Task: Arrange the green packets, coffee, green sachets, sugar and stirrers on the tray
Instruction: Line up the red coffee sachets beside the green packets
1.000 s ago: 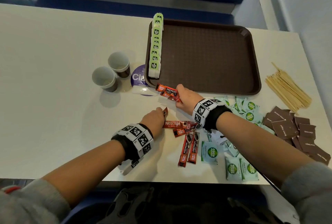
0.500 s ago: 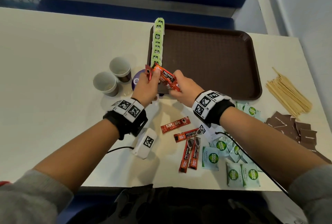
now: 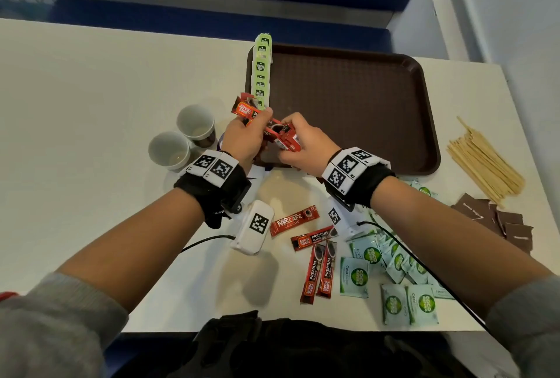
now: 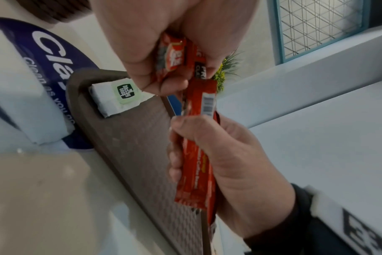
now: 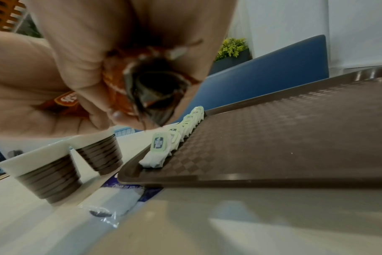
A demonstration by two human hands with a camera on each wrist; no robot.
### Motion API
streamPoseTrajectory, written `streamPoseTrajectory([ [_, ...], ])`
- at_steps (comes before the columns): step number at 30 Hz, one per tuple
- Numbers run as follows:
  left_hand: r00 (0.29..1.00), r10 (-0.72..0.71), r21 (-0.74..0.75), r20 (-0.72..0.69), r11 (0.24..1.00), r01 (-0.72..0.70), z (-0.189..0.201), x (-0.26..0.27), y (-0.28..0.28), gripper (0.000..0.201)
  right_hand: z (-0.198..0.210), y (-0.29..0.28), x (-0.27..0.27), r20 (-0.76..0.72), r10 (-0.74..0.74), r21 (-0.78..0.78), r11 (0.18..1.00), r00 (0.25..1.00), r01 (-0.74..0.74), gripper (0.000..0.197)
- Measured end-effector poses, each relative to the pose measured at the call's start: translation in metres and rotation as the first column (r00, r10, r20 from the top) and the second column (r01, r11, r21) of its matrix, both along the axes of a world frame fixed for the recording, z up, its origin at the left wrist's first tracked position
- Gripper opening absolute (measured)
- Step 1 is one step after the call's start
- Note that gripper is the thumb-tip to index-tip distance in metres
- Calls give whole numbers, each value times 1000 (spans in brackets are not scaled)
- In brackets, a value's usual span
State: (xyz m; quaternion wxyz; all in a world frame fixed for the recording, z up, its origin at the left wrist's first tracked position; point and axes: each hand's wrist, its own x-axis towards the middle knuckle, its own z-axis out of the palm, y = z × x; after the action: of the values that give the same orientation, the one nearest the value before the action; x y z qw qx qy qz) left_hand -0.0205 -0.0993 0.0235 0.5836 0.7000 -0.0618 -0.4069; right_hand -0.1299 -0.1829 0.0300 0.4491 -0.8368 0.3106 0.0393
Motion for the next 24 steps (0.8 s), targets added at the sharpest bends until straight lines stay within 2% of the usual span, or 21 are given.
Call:
streamPoseTrajectory([
  [4, 997, 67, -90, -29, 994, -69, 3, 9, -8, 15, 0, -11, -1, -2, -60, 17, 998, 998, 60, 45],
  [8, 996, 91, -68, 17, 994, -89, 1, 18, -12, 11, 2, -26, -3, 13, -164, 56, 985, 986, 163, 36],
  [9, 997, 64, -62, 35, 996, -62, 1, 18, -13, 7, 2, -29, -3, 22, -200, 73, 977, 979, 198, 33],
  [13, 986, -101, -18, 131, 994, 104, -5, 6, -15, 9, 1, -34, 10, 83, -313, 165, 941, 946, 297, 25],
  [15, 980, -175, -55, 99, 982, 181, -7, -2, -18, 19, 2, -32, 20, 97, -363, 218, 916, 927, 336, 19],
  [19, 959, -278, -138, 55, 949, 284, -2, -8, -23, 10, 1, -32, 34, 78, -510, 422, 795, 856, 435, 16],
  [24, 941, -339, -140, 3, 932, 336, 1, -8, -26, 15, 3, -34, 39, 80, -534, 515, 746, 842, 423, 11],
])
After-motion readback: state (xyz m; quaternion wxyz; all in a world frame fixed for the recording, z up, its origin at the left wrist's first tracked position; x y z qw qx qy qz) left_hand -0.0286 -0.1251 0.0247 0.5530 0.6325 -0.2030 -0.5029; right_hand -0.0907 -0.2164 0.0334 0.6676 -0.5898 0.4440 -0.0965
